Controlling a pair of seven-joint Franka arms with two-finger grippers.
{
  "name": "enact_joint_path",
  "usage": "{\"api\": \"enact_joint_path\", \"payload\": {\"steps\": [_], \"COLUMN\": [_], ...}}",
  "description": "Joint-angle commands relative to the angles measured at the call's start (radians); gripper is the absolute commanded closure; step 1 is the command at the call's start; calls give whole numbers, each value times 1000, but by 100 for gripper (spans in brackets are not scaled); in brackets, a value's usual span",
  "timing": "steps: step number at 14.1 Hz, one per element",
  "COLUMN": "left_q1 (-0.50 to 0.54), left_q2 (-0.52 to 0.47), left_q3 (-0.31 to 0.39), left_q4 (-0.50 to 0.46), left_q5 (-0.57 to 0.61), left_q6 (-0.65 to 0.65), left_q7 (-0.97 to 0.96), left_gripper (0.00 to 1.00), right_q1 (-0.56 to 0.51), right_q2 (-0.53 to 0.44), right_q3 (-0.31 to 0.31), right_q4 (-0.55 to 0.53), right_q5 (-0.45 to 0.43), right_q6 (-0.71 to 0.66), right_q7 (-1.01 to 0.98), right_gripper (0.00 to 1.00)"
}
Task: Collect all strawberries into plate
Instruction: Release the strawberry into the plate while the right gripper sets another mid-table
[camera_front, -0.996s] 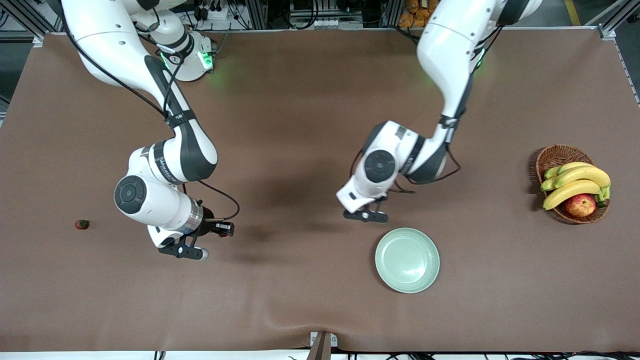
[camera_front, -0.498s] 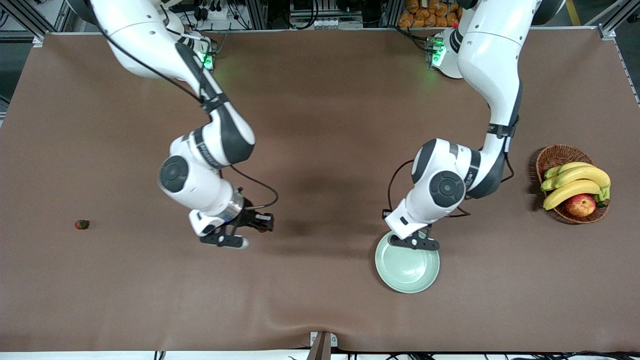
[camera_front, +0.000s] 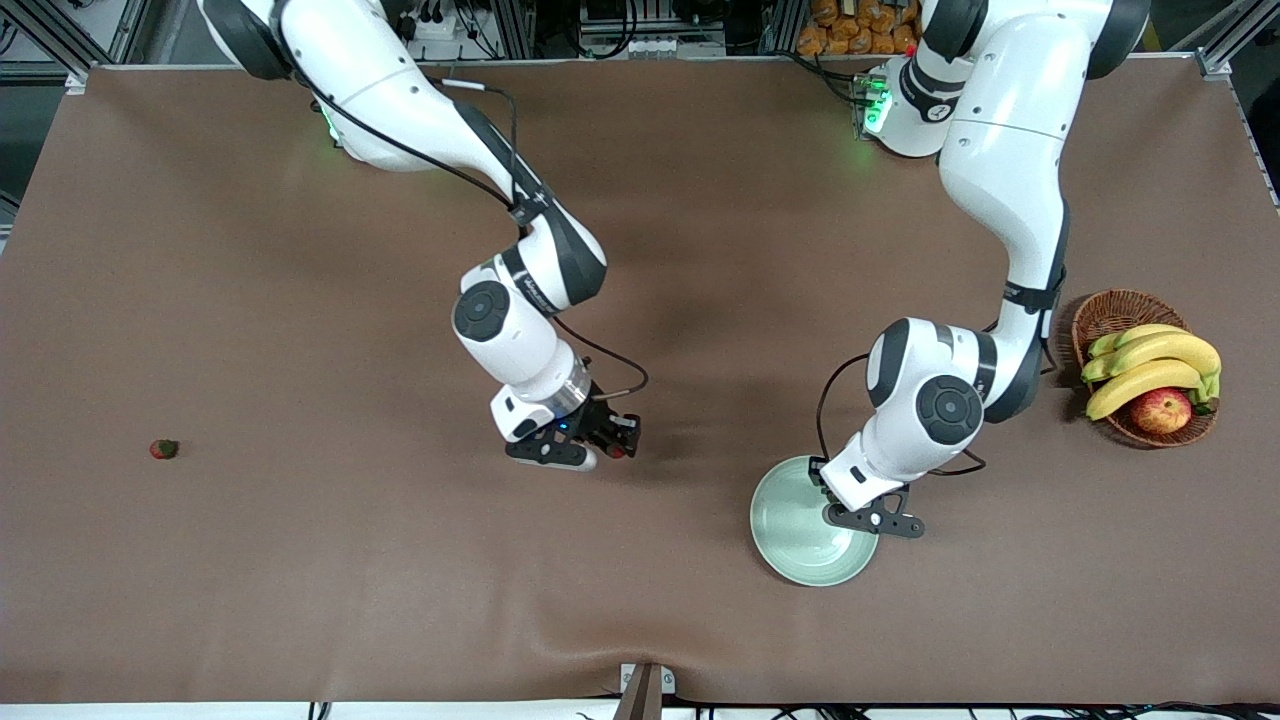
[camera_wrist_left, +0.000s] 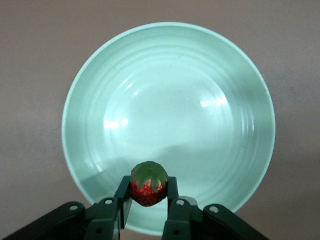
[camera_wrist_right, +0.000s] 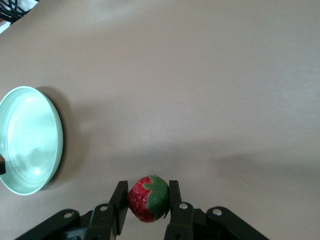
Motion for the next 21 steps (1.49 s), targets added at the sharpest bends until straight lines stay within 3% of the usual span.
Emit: {"api": "enact_joint_path", "payload": {"steps": [1, 2, 3, 6, 7, 8, 9, 10, 14, 16, 21], "left_q1": [-5, -5, -3, 2, 2, 0, 2, 2, -5, -17, -58], "left_q2": [27, 21, 13, 1, -5, -20, -31, -42, -85, -94, -70], "left_q3": [-2, -2, -2, -4, -4, -5, -8, -10, -16, -54, -113], "left_q4": [27, 27, 27, 24, 22, 18, 16, 16, 15, 24, 72], "left_q5": [14, 13, 16, 16, 16, 16, 14, 10, 2, -4, -9], "left_q6": [33, 33, 33, 33, 27, 18, 1, -29, -109, -117, -67], "left_q7": [-10, -19, -14, -7, -11, -14, -17, -21, -42, -108, -195], "left_gripper": [48, 9, 0, 0, 0, 0, 0, 0, 0, 0, 0], "right_q1": [48, 60, 68, 84, 84, 84, 90, 93, 59, 0, -163], "right_q2": [154, 189, 211, 248, 257, 259, 259, 257, 193, 97, -51], "right_q3": [-16, -19, -19, -22, -22, -30, -39, -45, -65, -68, -70], "right_q4": [189, 226, 243, 248, 248, 245, 239, 239, 207, 143, 122], "right_q5": [9, 7, 7, 6, 6, 3, -8, -29, -60, -60, -60], "right_q6": [48, 63, 67, 91, 93, 93, 93, 93, 79, 29, -325], "right_q7": [38, 46, 46, 46, 43, 41, 40, 40, 30, 0, -123], "right_gripper": [91, 88, 87, 82, 76, 56, 8, 0, 0, 0, 0]}}
